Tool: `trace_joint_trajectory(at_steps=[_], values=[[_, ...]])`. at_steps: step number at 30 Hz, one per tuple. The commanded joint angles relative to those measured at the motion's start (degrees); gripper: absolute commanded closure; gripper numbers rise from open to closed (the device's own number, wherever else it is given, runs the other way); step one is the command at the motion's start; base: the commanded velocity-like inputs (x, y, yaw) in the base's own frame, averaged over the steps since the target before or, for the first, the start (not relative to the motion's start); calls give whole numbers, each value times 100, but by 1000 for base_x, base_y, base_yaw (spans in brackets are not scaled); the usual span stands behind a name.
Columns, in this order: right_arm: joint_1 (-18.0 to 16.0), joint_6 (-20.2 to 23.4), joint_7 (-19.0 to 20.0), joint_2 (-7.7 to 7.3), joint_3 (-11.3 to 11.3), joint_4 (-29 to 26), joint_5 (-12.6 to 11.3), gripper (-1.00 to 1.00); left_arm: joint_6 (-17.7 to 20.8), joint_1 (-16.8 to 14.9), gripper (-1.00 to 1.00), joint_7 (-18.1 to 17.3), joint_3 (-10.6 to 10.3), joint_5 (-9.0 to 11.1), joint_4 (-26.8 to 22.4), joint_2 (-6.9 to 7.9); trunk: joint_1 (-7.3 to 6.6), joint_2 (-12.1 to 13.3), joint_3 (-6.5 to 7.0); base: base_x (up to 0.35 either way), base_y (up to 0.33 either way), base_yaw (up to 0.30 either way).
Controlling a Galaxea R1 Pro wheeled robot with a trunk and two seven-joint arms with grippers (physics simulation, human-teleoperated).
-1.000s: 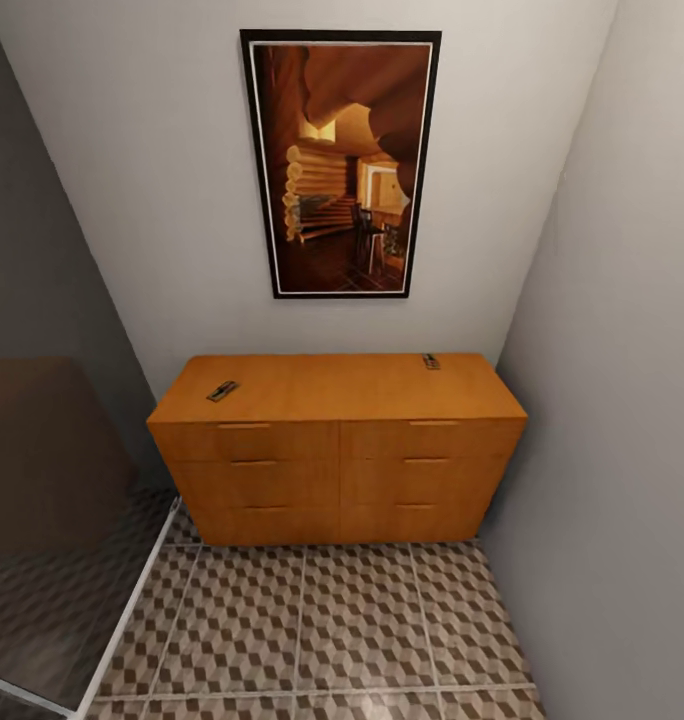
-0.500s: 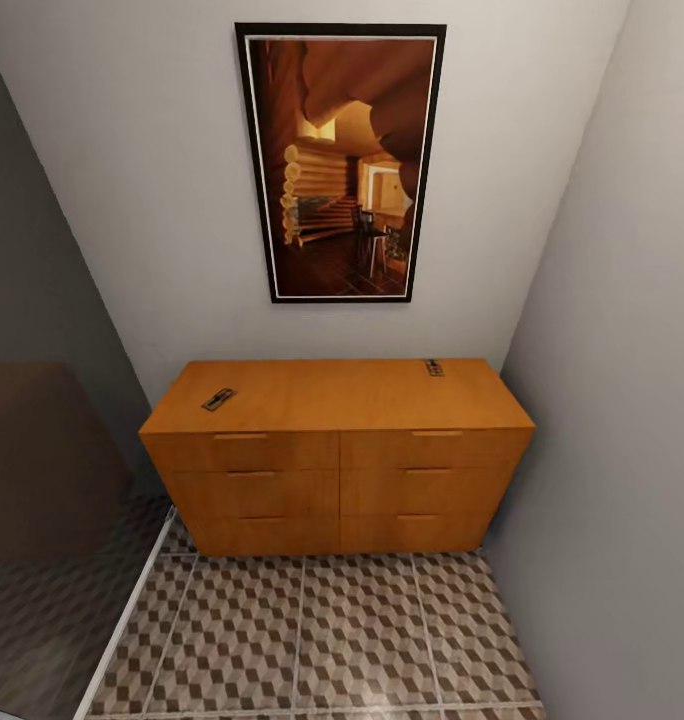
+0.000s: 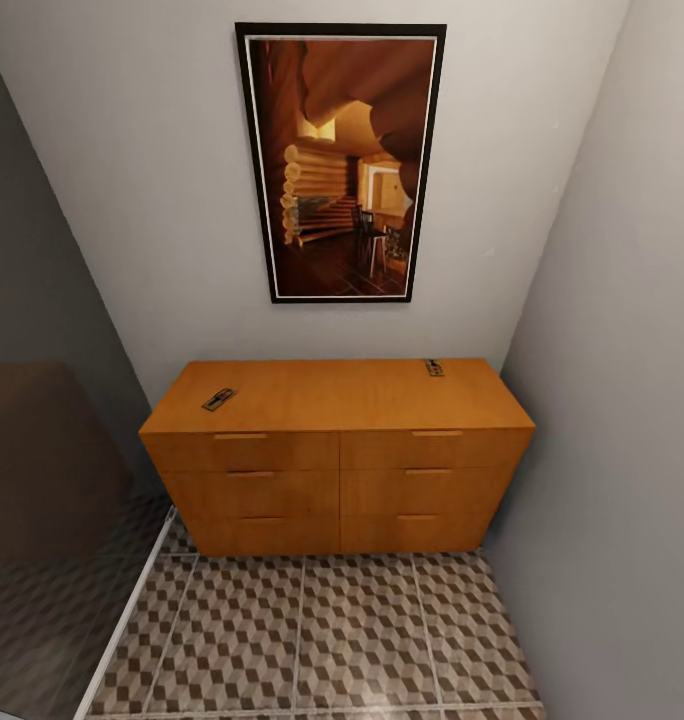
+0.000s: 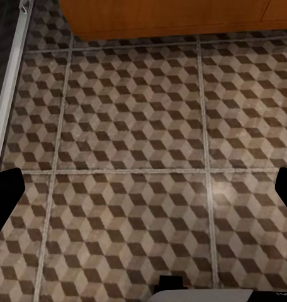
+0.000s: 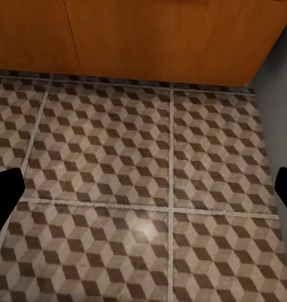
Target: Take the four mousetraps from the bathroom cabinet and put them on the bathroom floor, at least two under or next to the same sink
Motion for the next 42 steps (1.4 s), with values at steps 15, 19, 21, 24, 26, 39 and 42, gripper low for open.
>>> trace_joint_trajectory(at_steps=[15, 19, 21, 24, 26, 39, 42], values=[[-5, -13, -14, 1, 53, 5, -53, -100, -30, -10, -100, 14, -51, 40, 20, -2, 3, -11, -11, 0, 0, 0], [-5, -13, -14, 1, 53, 5, -53, -100, -30, -10, -100, 14, -51, 40, 20, -2, 3, -11, -11, 0, 0, 0], [-5, -13, -14, 1, 53, 5, -53, -100, -30, -10, -100, 14, -51, 40, 20, -2, 3, -11, -11, 0, 0, 0], [-5, -13, -14, 1, 53, 5, -54, -100, -30, -10, -100, 14, -51, 40, 20, -2, 3, -11, -11, 0, 0, 0], [-5, -13, -16, 1, 53, 5, -51, -100, -30, -10, -100, 14, -51, 40, 20, -2, 3, -11, -11, 0, 0, 0], [-5, -58, -8, -7, 51, -56, -26, -100, -30, -10, -100, 14, -51, 40, 20, -2, 3, -11, -11, 0, 0, 0], [-5, -72, -8, -31, 41, -165, -28, -100, -30, -10, -100, 14, -51, 40, 20, -2, 3, -11, -11, 0, 0, 0]])
